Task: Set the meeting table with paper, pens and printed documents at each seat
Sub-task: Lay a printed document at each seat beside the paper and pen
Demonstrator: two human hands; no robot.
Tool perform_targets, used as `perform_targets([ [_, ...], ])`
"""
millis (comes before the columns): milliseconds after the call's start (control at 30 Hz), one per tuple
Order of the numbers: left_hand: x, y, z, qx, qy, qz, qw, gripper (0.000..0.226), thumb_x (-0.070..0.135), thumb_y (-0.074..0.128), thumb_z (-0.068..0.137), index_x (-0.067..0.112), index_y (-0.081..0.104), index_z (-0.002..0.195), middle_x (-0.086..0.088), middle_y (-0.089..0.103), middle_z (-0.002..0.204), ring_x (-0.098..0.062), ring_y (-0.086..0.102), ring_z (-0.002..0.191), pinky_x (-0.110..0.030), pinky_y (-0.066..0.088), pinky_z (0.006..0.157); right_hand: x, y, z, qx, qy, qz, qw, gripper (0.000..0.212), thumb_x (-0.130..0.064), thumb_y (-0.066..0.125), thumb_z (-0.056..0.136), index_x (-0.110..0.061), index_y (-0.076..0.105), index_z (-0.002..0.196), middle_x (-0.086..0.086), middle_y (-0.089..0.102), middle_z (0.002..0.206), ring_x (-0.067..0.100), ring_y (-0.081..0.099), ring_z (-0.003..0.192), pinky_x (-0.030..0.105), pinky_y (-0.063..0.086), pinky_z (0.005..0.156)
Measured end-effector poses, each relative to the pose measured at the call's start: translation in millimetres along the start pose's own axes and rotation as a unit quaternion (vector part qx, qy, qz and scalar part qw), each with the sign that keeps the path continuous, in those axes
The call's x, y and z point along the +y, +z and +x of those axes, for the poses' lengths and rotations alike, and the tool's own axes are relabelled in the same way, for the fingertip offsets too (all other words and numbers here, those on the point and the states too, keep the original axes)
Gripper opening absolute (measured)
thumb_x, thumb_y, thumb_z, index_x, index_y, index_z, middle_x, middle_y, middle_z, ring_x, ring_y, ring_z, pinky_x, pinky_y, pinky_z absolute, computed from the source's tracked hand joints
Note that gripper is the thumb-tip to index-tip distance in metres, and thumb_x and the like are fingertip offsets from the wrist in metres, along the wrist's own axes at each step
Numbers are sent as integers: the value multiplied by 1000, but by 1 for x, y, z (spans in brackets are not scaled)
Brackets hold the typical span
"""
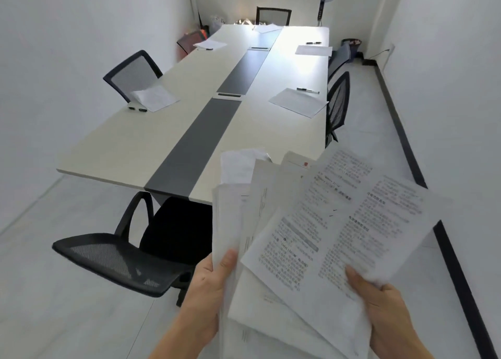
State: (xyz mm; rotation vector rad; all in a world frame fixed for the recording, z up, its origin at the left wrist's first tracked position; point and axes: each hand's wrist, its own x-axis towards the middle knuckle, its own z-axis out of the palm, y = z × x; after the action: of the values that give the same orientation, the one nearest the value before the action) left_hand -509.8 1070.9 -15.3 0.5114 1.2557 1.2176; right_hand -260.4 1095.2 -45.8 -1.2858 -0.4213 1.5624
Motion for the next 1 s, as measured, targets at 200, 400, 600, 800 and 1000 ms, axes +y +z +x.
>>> perform_targets([
  [200,28,2,68,49,21,0,999,32,26,58,83,5,68,105,-17,74,101,-32,73,88,-36,61,68,-16,32,88,-40,77,-19,996,20,2,60,84,3,67,103,17,77,89,32,75,72,35,61,54],
  [400,62,8,130,129,32,-55,990,35,25,57,82,4,66,109,-18,74,103,-33,72,90,-42,61,72,-45,74,201,-102,162,-96,977,19,2,60,88,4,67,106,20,76,95,31,75,70,35,61,54],
  [600,81,-10,147,250,61,-107,960,30,22,52,88,5,66,109,-16,75,100,-29,74,84,-36,62,64,-65,148,294,-150,194,-230,942,23,5,64,85,8,59,107,16,77,83,31,74,64,34,60,51],
  [800,91,-51,143,375,74,-129,915,22,17,51,93,5,67,103,-11,77,87,-23,74,71,-30,59,53,-47,260,361,-192,148,-269,932,27,5,64,86,-4,62,112,12,71,102,32,69,86,38,56,71],
  [1000,112,-103,153,403,85,-126,903,20,14,51,93,4,68,96,-12,77,83,-22,74,67,-28,58,51,16,367,407,-134,132,-281,941,43,12,64,82,3,57,123,19,62,127,37,62,104,44,51,91],
])
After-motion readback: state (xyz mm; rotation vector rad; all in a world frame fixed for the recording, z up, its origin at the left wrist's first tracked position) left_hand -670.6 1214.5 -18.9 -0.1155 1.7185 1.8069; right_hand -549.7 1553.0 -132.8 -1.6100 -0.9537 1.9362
